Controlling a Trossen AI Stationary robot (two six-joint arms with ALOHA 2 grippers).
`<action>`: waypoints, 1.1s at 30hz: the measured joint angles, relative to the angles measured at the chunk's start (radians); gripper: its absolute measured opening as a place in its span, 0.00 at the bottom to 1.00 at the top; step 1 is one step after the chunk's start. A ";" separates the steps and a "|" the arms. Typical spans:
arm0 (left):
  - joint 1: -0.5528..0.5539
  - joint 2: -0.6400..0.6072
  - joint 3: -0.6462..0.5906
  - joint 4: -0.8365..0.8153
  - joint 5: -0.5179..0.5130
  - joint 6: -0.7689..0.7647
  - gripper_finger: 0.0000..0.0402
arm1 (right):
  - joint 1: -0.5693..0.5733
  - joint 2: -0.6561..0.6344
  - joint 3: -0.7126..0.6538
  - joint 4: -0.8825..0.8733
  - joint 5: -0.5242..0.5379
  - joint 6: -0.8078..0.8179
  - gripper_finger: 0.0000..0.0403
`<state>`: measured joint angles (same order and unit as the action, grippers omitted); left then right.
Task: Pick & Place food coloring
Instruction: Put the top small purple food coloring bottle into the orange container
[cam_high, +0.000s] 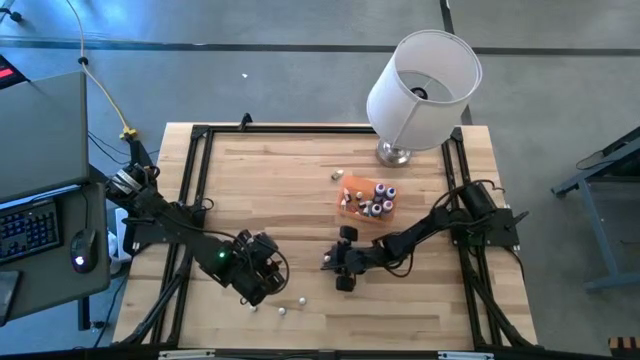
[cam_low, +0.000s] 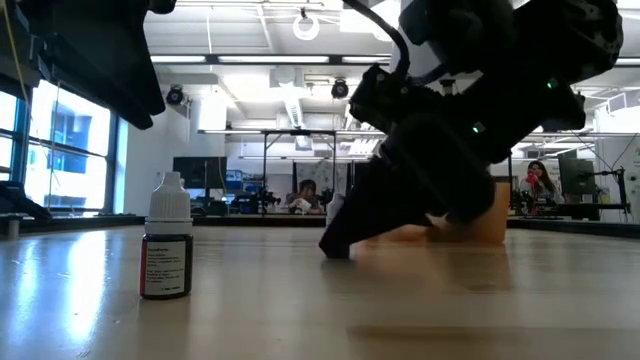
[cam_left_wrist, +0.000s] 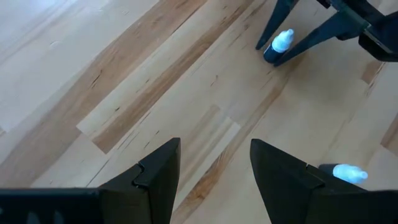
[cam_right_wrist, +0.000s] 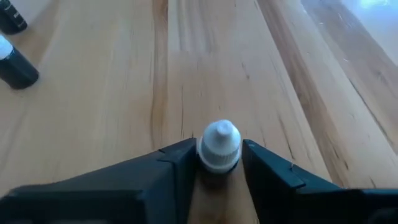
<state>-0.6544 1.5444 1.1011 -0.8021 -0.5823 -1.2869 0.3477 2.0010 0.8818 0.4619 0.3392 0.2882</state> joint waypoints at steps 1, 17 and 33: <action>0.000 0.000 0.000 0.000 0.000 0.000 0.48 | 0.000 0.000 0.000 0.004 0.001 0.000 0.28; 0.000 0.000 0.000 -0.002 0.003 0.000 0.48 | -0.081 -0.410 0.001 -0.322 0.360 -0.159 0.18; 0.000 0.000 0.001 0.030 0.015 0.000 0.48 | -0.350 -0.432 -0.001 -0.728 0.119 -0.025 0.20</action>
<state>-0.6546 1.5440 1.1016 -0.7720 -0.5672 -1.2869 -0.0021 1.5688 0.8810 -0.2665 0.4582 0.2628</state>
